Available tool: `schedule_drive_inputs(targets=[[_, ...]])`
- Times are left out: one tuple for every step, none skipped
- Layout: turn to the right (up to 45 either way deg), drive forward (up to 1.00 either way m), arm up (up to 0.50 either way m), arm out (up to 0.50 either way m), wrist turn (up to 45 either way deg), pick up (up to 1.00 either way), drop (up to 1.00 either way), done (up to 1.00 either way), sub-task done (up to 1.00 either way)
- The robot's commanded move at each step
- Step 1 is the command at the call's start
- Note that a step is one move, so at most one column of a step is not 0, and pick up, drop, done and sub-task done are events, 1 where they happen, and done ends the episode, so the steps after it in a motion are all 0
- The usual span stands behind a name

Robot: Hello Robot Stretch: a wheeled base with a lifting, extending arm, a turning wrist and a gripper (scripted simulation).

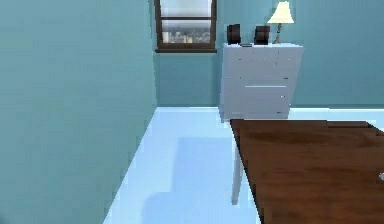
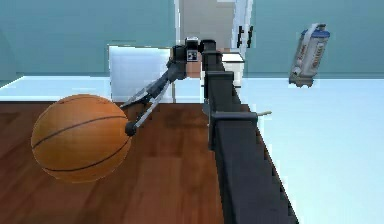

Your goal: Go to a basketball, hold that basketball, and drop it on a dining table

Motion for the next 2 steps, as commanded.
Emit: schedule_drive_inputs(targets=[[0.0,0.00,0.00,0.00,39.0,0.00,0.00,0.00,0.00],[0.0,0.00,-0.32,0.00,0.0,0.00,0.00,0.00,0.00]])
